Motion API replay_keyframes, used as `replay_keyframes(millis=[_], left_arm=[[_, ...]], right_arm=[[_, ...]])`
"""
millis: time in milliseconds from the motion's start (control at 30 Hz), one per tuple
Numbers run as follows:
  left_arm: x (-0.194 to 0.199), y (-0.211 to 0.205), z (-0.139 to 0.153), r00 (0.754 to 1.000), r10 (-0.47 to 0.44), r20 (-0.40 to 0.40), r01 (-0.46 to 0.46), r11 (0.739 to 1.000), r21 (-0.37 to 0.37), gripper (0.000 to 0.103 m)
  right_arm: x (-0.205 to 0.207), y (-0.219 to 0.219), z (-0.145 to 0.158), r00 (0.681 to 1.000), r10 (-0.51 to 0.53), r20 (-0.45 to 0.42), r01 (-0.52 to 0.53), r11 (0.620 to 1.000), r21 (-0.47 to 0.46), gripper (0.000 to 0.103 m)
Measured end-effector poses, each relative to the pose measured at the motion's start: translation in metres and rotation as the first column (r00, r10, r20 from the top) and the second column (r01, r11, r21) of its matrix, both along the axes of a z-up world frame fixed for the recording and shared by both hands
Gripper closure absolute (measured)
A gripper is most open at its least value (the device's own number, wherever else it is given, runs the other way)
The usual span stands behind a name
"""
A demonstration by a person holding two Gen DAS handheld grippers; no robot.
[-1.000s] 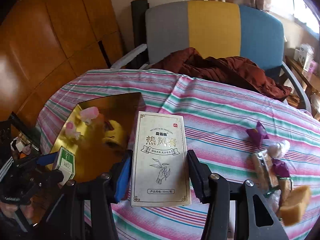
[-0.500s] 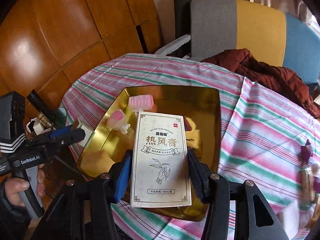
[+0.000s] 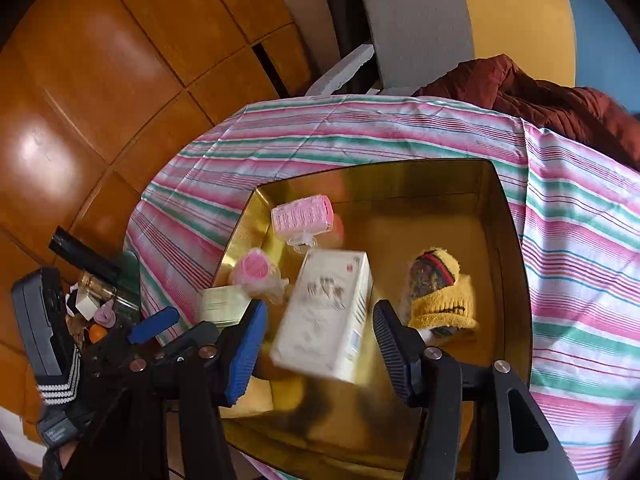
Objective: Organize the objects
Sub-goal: 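Place the green box and beige medicine box into the gold tray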
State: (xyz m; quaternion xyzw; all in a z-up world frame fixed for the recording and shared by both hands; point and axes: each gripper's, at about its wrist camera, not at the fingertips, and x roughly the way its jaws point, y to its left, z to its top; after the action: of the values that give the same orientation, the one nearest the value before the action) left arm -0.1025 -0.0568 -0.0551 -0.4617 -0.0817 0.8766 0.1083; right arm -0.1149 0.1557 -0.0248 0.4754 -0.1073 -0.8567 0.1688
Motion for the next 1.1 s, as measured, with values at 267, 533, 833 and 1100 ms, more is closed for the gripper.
replay_keyframes(millis=[267,533,833,1100], left_arm=[[0.02,-0.003,0.009,0.998,0.044,-0.045,-0.045,0.999,-0.004,0.022],[0.04,0.013,0.03,0.991,0.042,-0.128,-0.052,0.996,-0.072,0.022],[0.056,0.037,0.037,0.987,-0.007,-0.161,-0.015,0.991,-0.135,0.021],[0.066,0.055,0.04,0.983,-0.059,-0.173,0.032,0.988,-0.154,0.021]], right_arm=[[0.026,-0.004,-0.007,0.999,0.035,-0.017,-0.033,0.995,0.097,0.034],[0.051,-0.003,-0.002,0.995,0.042,-0.096,-0.027,0.989,0.146,0.005],[0.07,0.006,0.005,0.985,-0.001,-0.174,0.039,0.976,0.215,0.0],[0.081,0.027,0.013,0.972,-0.054,-0.227,0.113,0.961,0.253,0.0]])
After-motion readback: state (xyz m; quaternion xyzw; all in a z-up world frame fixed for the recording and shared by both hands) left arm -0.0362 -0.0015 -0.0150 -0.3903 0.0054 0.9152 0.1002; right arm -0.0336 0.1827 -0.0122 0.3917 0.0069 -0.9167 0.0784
